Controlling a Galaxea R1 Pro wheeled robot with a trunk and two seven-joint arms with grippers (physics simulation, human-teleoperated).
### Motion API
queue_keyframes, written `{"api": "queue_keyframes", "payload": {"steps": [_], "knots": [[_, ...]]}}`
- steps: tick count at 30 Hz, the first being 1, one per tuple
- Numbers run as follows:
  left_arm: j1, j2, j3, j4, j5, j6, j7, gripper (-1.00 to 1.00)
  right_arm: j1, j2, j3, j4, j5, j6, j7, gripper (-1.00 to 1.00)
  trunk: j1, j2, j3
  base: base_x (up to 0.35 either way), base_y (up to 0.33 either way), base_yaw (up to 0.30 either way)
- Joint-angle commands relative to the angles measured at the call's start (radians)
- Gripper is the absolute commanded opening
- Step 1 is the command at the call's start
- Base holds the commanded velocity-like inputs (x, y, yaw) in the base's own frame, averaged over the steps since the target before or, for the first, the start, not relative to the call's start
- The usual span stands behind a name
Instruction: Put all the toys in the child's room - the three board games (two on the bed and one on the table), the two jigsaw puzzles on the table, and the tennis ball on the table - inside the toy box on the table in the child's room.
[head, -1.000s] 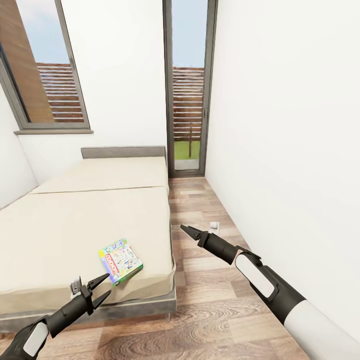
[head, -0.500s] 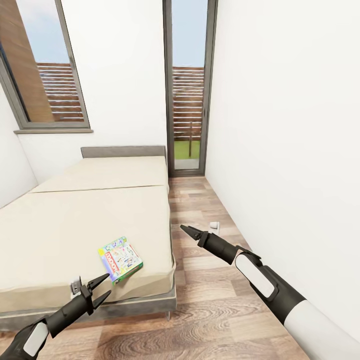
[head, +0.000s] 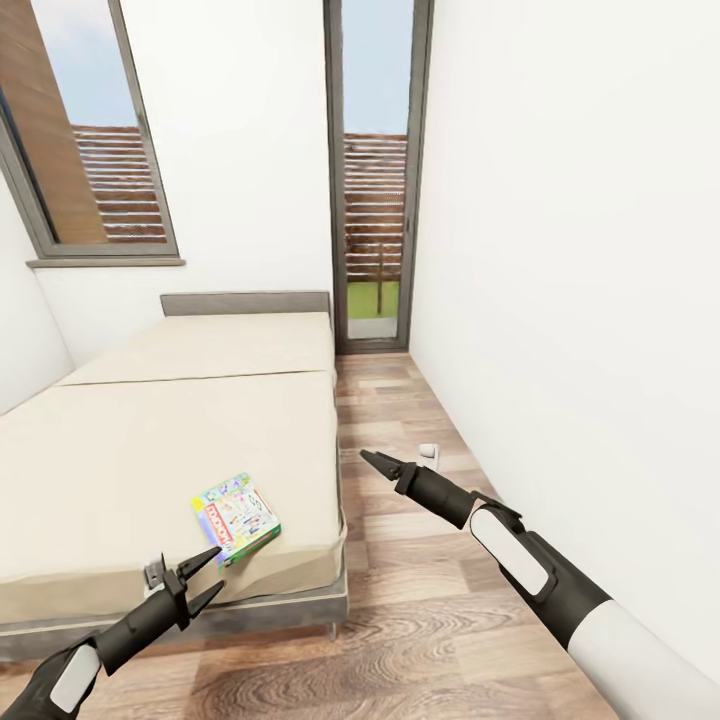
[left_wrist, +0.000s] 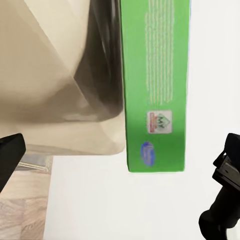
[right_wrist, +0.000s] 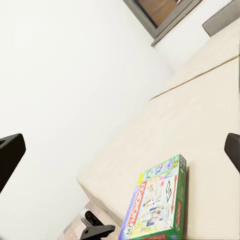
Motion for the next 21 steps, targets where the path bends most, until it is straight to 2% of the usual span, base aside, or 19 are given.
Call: {"api": "queue_keyframes", "payload": {"steps": [1, 6, 21], "knots": [[-0.001, 0.000, 0.002, 0.000, 0.001, 0.007, -0.002, 1.00, -0.001, -0.001, 0.002, 0.000, -0.011, 0.007, 0.001, 1.00, 0.000, 0.000, -0.001, 0.000, -0.190, 0.000], [-0.001, 0.000, 0.002, 0.000, 0.001, 0.007, -0.002, 1.00, -0.001, -0.001, 0.002, 0.000, -0.011, 0.007, 0.001, 1.00, 0.000, 0.000, -0.001, 0.000, -0.096, 0.000], [-0.001, 0.000, 0.002, 0.000, 0.001, 0.007, -0.002, 1.00, -0.001, -0.002, 0.002, 0.000, -0.011, 0.007, 0.001, 1.00, 0.000, 0.000, -0.001, 0.000, -0.014, 0.000]]}}
